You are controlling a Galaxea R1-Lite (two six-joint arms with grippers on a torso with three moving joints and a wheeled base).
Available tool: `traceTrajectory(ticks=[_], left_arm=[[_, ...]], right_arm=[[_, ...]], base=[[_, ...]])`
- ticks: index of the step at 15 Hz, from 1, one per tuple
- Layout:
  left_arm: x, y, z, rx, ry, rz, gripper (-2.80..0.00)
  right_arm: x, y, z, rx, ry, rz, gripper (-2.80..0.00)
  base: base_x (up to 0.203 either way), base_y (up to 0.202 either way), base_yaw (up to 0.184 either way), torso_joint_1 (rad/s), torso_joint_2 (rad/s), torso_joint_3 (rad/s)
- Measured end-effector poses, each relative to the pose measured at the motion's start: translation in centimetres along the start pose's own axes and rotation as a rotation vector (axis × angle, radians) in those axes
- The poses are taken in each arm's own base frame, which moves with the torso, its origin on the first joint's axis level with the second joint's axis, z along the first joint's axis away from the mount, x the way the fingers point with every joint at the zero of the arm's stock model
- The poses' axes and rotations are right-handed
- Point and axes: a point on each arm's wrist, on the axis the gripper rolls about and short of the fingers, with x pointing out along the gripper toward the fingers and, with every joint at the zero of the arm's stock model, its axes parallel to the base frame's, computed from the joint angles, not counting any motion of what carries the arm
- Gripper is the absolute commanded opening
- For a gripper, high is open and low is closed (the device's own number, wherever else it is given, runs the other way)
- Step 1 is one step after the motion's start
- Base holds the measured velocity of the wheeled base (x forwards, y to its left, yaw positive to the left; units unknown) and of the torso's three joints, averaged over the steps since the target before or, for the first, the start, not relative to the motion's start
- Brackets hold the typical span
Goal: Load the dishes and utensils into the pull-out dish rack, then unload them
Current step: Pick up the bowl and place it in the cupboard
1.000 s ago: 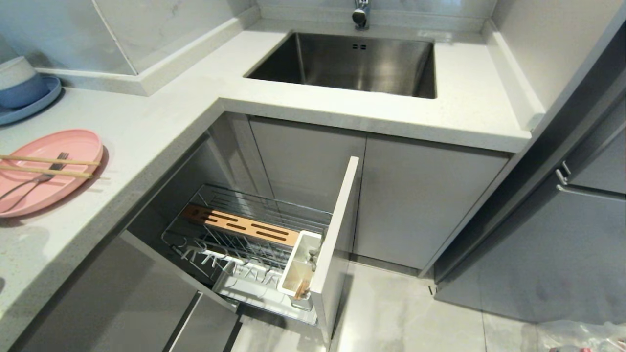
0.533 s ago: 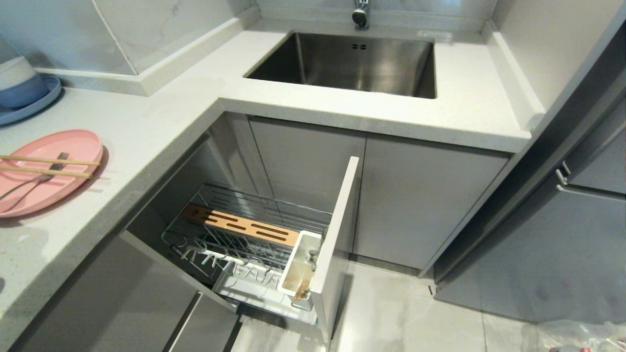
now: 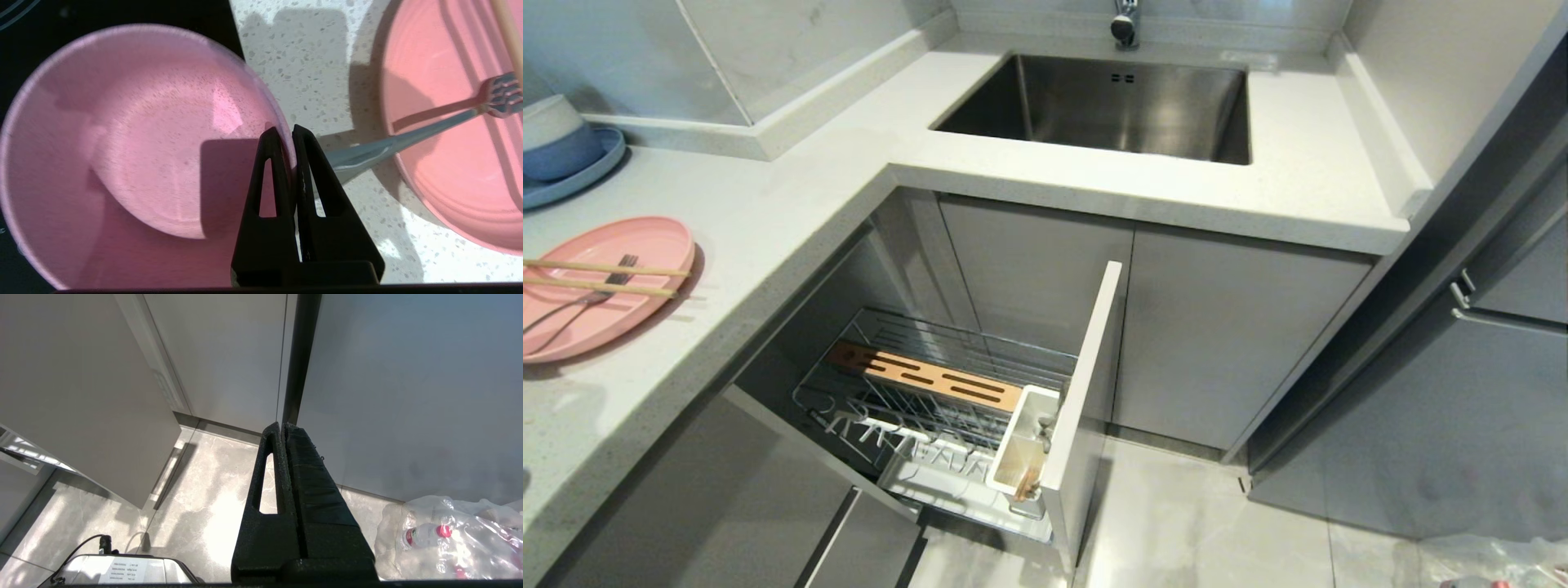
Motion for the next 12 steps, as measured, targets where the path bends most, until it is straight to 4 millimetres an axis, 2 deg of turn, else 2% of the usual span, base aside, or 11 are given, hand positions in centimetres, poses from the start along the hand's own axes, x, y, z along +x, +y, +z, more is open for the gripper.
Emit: traceTrajectory(ticks=[4, 12], left_arm=[[-3.0, -0.3, 0.3, 0.058, -0.095, -0.024, -2.80], [-13.9, -3.4, -1.4, 0.284, -0.347, -0.346, -2.80]], right_arm=[[0.0, 0.0, 0.0, 0.000, 0.000, 0.000, -2.80], [0.0, 0.0, 0.0, 0.000, 0.000, 0.000, -2.80]], base=[[0.000, 0.000, 0.000, 0.000, 0.00, 0.000], [0.000, 0.000, 0.000, 0.000, 0.00, 0.000]])
